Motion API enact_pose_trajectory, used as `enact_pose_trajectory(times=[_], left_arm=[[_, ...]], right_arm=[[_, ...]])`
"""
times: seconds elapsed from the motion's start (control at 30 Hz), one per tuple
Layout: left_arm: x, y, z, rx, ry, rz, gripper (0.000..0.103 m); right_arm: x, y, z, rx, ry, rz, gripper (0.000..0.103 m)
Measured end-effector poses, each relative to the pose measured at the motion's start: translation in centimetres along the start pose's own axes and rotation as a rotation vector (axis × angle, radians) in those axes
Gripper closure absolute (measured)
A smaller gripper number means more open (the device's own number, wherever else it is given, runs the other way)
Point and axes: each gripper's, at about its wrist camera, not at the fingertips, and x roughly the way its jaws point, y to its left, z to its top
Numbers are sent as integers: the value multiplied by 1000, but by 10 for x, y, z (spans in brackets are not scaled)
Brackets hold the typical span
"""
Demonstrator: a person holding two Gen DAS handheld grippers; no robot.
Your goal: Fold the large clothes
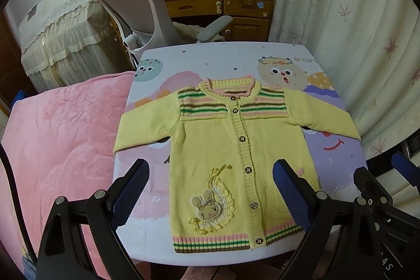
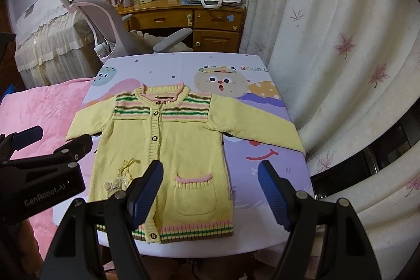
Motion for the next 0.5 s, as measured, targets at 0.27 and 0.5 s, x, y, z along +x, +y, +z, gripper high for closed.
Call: enact_pose_trajectory(times=[0.27,0.5], left_arm=[[9,8,2,38,23,-37,9],[13,18,4,47,29,-58,9]], right_arm=[[3,11,1,27,30,-28,28],[6,24,2,21,43,-42,28]])
